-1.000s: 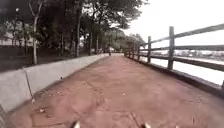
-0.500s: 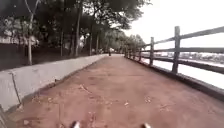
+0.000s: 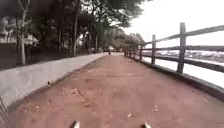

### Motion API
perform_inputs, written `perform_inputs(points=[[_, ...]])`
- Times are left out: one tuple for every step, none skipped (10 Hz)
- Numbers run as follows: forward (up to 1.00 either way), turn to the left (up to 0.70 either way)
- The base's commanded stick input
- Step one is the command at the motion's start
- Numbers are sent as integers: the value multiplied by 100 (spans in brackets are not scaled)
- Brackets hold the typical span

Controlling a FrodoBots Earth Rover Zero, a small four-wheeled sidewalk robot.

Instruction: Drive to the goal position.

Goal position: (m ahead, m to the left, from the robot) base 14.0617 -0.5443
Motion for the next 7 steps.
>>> perform_inputs(points=[[50, 0], [50, 0], [50, 0], [50, 0], [50, 0], [50, 0], [50, 0]])
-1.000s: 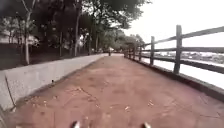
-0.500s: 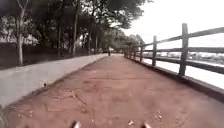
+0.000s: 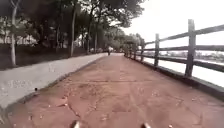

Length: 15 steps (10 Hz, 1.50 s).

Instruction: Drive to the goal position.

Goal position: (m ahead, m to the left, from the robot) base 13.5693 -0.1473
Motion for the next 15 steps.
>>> perform_inputs(points=[[50, 0], [50, 0], [50, 0], [50, 0], [50, 0], [50, 0], [50, 0], [50, 0], [50, 0], [50, 0], [50, 0], [50, 0], [50, 0], [50, 0], [50, 0]])
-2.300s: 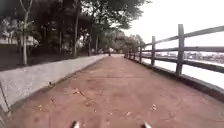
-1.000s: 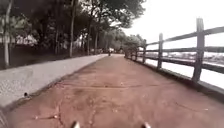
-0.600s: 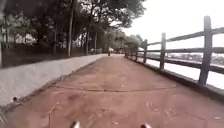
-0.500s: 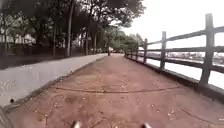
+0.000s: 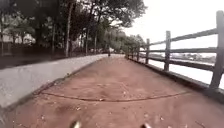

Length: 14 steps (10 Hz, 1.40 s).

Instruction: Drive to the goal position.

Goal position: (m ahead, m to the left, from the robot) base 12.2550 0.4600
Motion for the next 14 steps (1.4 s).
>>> perform_inputs(points=[[50, 0], [50, 0], [50, 0], [50, 0], [50, 0], [50, 0], [50, 0], [50, 0], [50, 0], [50, 0], [50, 0], [50, 0], [50, 0], [50, 0]])
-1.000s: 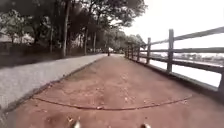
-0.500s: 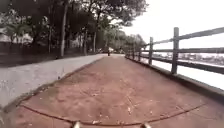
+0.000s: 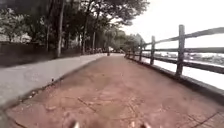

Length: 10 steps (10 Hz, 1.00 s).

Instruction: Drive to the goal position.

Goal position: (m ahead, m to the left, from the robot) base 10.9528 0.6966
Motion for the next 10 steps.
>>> perform_inputs(points=[[50, 0], [50, 0], [50, 0], [50, 0], [50, 0], [50, 0], [50, 0], [50, 0], [50, 0], [50, 0]])
